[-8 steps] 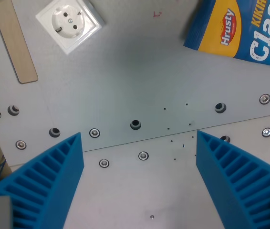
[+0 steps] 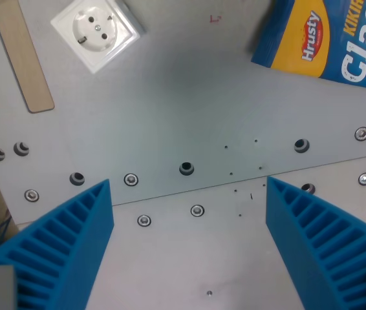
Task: Rotate around gripper positive x
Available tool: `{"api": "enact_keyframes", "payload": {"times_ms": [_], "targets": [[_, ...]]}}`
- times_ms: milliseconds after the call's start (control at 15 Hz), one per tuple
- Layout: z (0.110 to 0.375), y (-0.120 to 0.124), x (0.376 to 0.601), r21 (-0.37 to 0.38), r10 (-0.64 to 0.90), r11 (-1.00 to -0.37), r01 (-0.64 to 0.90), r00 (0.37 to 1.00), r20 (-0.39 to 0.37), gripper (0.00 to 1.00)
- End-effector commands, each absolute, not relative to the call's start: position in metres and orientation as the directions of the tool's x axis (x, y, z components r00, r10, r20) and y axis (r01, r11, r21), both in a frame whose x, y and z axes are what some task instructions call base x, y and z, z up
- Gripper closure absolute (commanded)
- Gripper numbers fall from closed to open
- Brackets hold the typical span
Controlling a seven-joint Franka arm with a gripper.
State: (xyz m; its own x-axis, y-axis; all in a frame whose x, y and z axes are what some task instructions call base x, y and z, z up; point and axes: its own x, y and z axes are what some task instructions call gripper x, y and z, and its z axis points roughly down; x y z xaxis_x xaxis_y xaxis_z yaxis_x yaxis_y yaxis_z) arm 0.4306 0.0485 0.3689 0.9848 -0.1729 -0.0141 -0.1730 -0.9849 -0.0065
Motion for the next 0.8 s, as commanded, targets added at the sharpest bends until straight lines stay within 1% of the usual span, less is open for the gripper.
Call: {"api": "enact_keyframes", "payload": {"times_ms": [67, 800], "targets": [[0.3713, 0.0465, 0.4299, -0.116, -0.171, -0.978, -0.170, 0.985, -0.008, 0.00], [0.3713, 0.0465, 0.4299, -0.260, -0.171, -0.951, -0.167, 0.985, -0.008, 0.00]]}}
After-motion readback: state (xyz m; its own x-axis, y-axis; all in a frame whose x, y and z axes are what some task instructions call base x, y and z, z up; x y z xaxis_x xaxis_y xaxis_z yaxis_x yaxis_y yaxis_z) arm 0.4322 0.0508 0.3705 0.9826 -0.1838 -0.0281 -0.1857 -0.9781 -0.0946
